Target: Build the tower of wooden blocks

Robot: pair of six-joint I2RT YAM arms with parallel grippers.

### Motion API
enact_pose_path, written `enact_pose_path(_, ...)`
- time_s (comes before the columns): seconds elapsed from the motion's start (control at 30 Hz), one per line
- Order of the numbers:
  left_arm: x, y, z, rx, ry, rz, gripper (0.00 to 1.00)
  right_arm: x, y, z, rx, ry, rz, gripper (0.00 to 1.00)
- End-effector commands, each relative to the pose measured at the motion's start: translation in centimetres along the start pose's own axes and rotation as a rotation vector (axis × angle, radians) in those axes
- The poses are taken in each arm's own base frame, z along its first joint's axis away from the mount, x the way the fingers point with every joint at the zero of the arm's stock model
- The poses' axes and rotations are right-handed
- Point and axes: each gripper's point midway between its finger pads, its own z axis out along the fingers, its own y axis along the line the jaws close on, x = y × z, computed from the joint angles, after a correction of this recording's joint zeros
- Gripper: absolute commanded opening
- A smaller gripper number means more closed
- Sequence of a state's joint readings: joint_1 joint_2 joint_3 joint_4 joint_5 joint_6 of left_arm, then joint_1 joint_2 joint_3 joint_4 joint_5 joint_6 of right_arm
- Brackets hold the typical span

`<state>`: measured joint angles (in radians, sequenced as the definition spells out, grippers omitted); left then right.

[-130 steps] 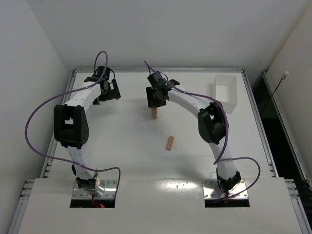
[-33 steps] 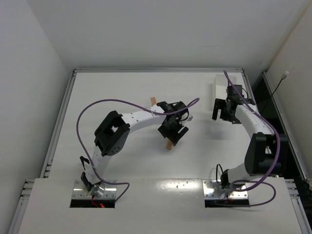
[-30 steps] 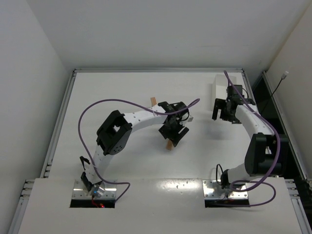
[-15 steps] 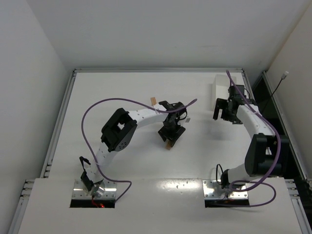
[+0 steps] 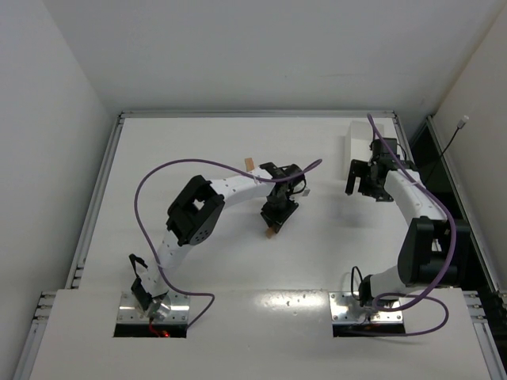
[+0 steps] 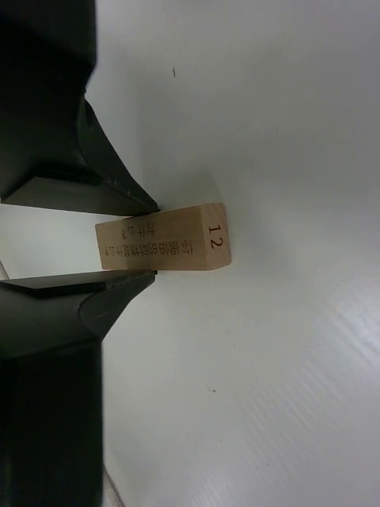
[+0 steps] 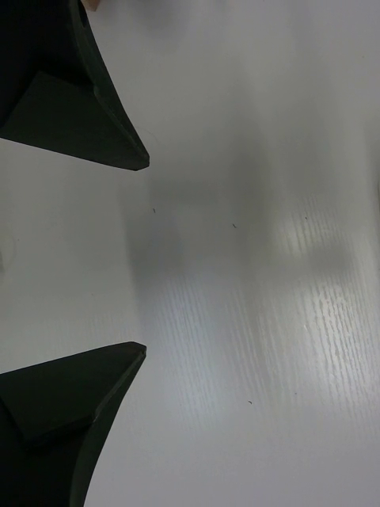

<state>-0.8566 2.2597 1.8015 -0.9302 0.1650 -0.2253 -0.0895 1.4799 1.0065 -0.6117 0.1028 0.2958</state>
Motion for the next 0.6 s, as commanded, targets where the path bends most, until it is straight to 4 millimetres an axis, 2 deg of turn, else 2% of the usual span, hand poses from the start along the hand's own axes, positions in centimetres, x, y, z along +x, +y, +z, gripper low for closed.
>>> enact_pose_path(0.0, -2.3, 1.1, -0.7, -0.078, -0.082, 0.009, 0.1, -1.7, 0.3, -0.8, -0.02, -0.051, 0.02, 0.87)
enact_pose_path(0.03, -2.5, 1.3, -1.1, -0.092, -0.093, 0.01, 0.02, -1.7, 0.3, -0.8, -0.02, -0.051, 0.02, 0.87)
enact_pose_path(0.07, -2.8, 1.4, -1.3, -0.104, -0.114, 0.0, 0.0, -1.9, 0.5, -0.8, -0.03, -0.059, 0.02, 0.87)
enact_pose_path(0.23, -5.6, 1.9, -5.3, -0.172, -0.281, -0.048, 0.0, -1.8, 0.8, -0.8, -0.035, -0.059, 0.012, 0.87)
enact_pose_path(0.27, -6.3, 2.1, -6.8, -0.196, -0.324, -0.069, 0.0, -1.8, 0.8, -0.8, -0.035, -0.059, 0.012, 0.87)
enact_pose_path(0.37, -7.4, 2.8, -9.3, -0.285, -0.406, -0.147, 0.0, -2.2, 1.3, -0.7, -0.059, -0.064, 0.012, 0.87)
enact_pose_path(0.4, -8.2, 2.1, -10.8, -0.294, -0.448, -0.148, 0.0, -2.0, 1.6, -0.4, -0.061, -0.052, 0.003, 0.87)
enact_pose_path(0.47, -8.8, 3.2, -12.9, -0.363, -0.512, -0.231, 0.0, -2.2, 1.8, -0.3, -0.072, -0.05, 0.003, 0.86)
enact_pose_path(0.57, -9.5, 2.9, -14.2, -0.355, -0.564, -0.297, 0.0, -2.1, 2.0, -0.4, -0.081, -0.048, 0.002, 0.86)
